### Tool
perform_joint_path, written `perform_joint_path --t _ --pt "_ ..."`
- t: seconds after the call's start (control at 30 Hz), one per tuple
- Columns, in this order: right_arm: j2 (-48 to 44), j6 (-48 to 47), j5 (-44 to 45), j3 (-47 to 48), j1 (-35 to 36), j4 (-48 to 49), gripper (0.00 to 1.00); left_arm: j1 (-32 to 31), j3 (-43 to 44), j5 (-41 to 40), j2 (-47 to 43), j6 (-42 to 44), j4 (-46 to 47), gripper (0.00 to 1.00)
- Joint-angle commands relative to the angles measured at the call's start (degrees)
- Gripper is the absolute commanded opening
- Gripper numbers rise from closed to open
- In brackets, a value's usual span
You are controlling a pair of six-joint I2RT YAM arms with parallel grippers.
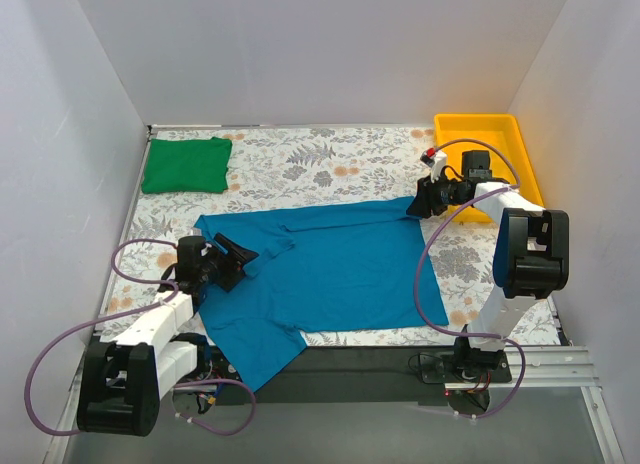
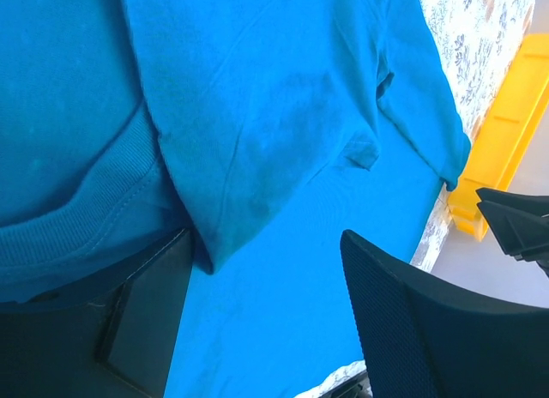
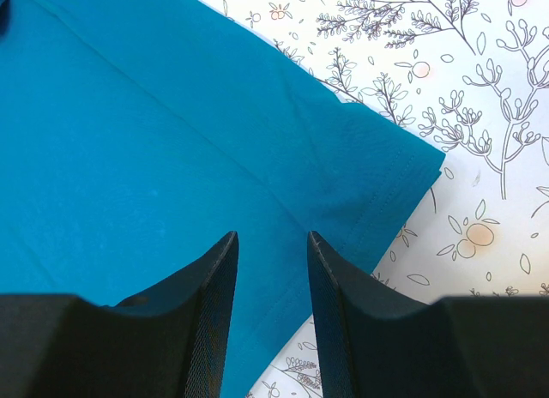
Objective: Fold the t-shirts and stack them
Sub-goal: Fold the tshirt
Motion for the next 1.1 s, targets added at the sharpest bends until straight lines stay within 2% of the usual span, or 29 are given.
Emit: perform_joint_path --t 0.0,0.27,0.6,0.83,1.07 --pt "-0.7 -0.27 -1.38 0.49 0.02 0.01 0.45 0.21 -0.87 0.95 0.36 -0.23 3.2 0.66" --pt "-0.7 -0.27 -1.38 0.49 0.02 0.1 0.45 0.21 -1.49 2.54 1.59 -0.85 5.67 0.55" --pt "-0.7 -0.27 -1.38 0.57 0.02 0.01 0.45 0.21 -1.93 3.59 0.19 -0.85 4.53 0.41" --pt "-0.7 -0.27 -1.38 0.57 0.02 0.1 0.45 0.21 -2.19 3.77 -1.4 -1.2 2.68 0.24" --pt "-0.7 -0.27 -1.55 0.57 0.02 0.01 0.45 0.12 -1.49 4.64 -0.87 -1.2 2.16 0.17"
